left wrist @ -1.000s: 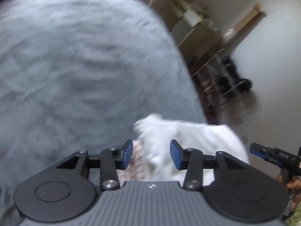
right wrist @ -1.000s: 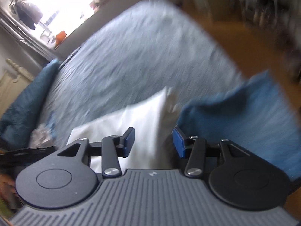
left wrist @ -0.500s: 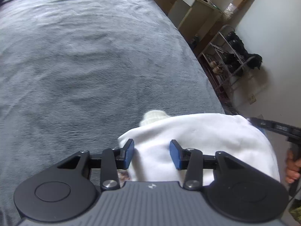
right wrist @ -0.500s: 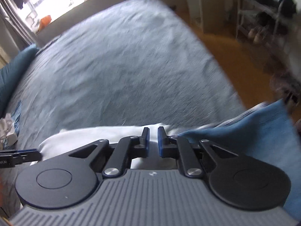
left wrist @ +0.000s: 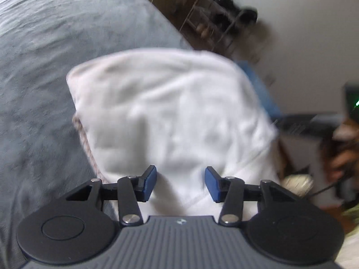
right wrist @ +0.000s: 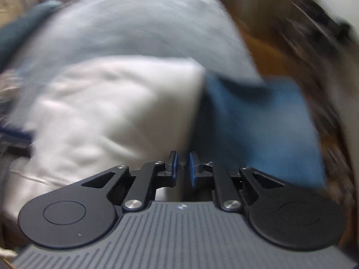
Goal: Fold clothes
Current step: 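Press the sweatshirt flat on the stack with both open grippers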
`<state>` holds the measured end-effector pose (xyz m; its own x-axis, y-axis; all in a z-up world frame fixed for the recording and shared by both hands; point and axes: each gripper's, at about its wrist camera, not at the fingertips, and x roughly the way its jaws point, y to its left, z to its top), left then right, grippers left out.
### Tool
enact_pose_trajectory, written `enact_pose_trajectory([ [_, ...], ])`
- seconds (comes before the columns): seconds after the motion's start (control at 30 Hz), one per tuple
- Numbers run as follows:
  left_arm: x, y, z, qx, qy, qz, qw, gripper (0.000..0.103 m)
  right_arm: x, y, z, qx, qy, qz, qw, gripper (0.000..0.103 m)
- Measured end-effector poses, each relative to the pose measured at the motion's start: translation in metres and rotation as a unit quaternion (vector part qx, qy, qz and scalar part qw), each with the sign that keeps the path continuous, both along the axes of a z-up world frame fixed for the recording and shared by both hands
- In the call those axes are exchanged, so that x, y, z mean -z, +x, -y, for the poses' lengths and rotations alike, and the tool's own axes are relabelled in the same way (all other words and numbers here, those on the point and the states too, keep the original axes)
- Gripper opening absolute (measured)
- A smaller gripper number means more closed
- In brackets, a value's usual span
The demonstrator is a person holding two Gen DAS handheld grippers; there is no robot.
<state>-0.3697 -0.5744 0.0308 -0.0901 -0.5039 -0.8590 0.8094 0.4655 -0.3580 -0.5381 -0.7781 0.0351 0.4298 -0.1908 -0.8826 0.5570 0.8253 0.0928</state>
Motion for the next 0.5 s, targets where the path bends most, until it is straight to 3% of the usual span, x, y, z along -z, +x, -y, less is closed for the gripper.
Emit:
enact_pose_trajectory([
  [0.07,-0.003,-0.008,0.0,0.012,-0.001,0.006,0.9999,0.052,-0.021,-0.013,-0.005,0.017,0.017,0.043,0.999,0.009],
  [0.17,0.0,-0.016,0.006,0.018,0.027,0.012,0.9994,0.053,-0.042,-0.015,-0.031,-0.033,0.02,0.094,0.995,0.011],
  [0.23,0.003,-0.017,0.01,0.015,0.051,0.014,0.9985,0.054,-0.033,-0.009,-0.047,-0.056,0.044,0.082,0.994,0.011],
  [0.37,0.006,-0.017,0.019,0.004,0.087,0.007,0.9961,0.056,0.0,-0.014,-0.056,-0.046,0.071,-0.003,0.996,0.01],
  [0.5,0.002,-0.02,0.027,-0.001,0.112,0.032,0.9932,0.064,-0.033,-0.02,-0.054,-0.034,0.04,0.015,0.998,0.01],
])
